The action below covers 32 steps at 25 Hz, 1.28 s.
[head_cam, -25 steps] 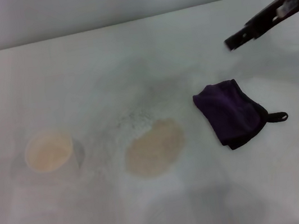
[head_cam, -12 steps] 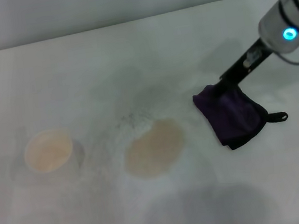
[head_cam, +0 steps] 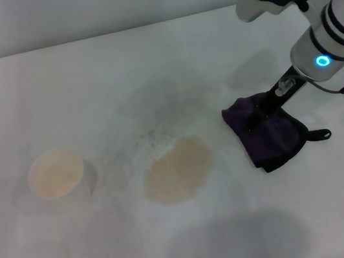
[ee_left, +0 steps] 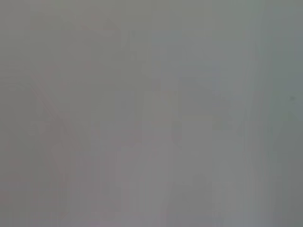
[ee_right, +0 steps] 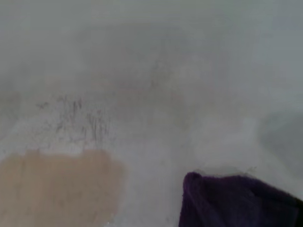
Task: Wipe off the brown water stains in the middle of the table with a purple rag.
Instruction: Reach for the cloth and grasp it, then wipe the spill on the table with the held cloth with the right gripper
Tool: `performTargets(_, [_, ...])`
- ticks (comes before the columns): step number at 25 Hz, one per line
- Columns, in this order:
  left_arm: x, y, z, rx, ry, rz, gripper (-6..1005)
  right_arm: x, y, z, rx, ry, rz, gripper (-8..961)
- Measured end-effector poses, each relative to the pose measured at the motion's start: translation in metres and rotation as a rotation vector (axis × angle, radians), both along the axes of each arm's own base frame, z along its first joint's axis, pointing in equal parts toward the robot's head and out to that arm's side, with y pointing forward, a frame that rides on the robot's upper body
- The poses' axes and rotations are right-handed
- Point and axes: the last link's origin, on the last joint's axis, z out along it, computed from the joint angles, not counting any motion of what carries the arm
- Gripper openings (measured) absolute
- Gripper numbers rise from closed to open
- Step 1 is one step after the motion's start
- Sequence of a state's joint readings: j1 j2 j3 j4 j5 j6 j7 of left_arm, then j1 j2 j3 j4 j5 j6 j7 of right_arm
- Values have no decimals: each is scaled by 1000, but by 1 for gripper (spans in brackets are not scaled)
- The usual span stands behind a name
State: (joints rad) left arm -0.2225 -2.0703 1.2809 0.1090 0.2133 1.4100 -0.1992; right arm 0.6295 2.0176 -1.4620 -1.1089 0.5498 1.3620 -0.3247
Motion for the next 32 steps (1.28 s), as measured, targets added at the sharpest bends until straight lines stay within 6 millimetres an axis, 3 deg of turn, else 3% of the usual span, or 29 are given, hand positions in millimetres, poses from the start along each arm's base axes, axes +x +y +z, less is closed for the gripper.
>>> performTargets(14, [1, 0, -2, -2, 0, 2, 895, 8, 10, -16, -31, -64, -9, 733])
performTargets(25, [1, 0, -2, -2, 0, 2, 894, 7, 9, -19, -44, -80, -2, 504])
performTargets(32, [1, 0, -2, -1, 0, 1, 892, -4, 6, -27, -71, -84, 41, 150])
